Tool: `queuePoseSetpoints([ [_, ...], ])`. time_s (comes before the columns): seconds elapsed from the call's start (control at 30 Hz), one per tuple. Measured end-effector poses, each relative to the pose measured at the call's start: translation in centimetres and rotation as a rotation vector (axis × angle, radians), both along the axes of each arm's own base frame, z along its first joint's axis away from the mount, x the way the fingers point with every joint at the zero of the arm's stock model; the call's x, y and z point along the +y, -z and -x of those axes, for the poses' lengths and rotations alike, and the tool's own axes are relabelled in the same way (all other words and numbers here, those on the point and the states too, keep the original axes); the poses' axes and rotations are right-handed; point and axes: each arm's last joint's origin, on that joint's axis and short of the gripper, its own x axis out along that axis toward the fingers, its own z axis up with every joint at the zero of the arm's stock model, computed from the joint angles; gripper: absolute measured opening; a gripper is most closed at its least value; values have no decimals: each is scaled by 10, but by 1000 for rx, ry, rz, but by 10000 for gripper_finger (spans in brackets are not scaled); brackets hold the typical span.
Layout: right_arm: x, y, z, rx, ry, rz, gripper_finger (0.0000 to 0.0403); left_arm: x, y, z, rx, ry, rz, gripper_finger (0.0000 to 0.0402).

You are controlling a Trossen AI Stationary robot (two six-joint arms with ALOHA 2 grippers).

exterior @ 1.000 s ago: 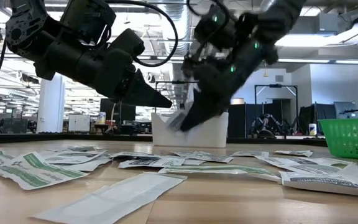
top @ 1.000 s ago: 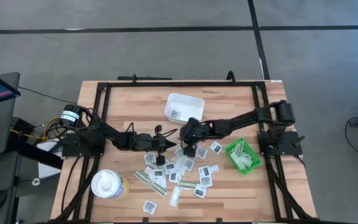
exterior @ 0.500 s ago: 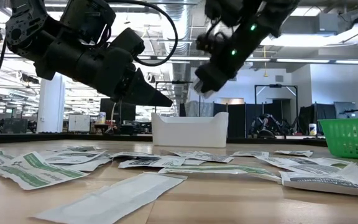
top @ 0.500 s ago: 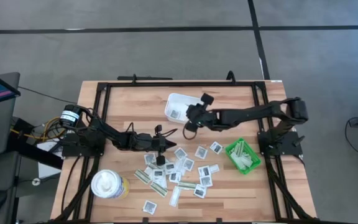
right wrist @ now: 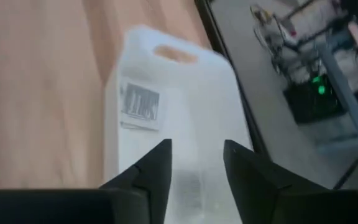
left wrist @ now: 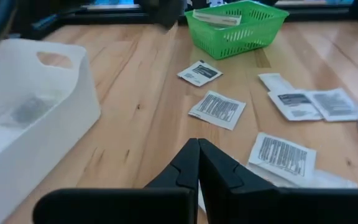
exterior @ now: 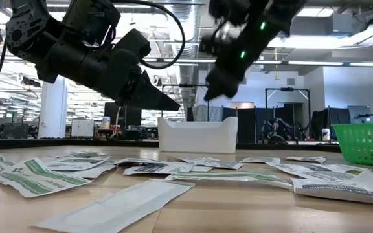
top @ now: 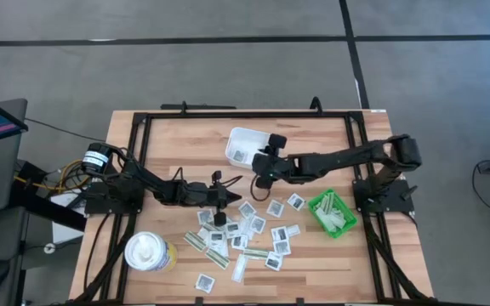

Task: Pick & Place First Aid Supplies
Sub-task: Put the towelette pack into the white bin

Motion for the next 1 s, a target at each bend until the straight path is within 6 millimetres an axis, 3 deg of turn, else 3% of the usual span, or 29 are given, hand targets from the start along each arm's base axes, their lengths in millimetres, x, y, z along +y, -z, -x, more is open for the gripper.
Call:
queuePoseSetpoints([
  [0.23,40,-36,15,-49,-107,-20,159,-11,-5,5,1,11,125,6],
  [0.47,62,-61,63,-4,-150,-201,141,-23,-12,28,209,-169,50,32],
  [0.57,63,-61,83,-14,-200,-274,128,-22,-19,37,213,-224,127,55],
  [0.77,55,-39,112,-85,-235,-333,116,-13,-20,58,321,-339,158,91],
  [1.0,42,-33,119,-116,-216,-382,118,-5,-7,81,486,-505,271,113],
])
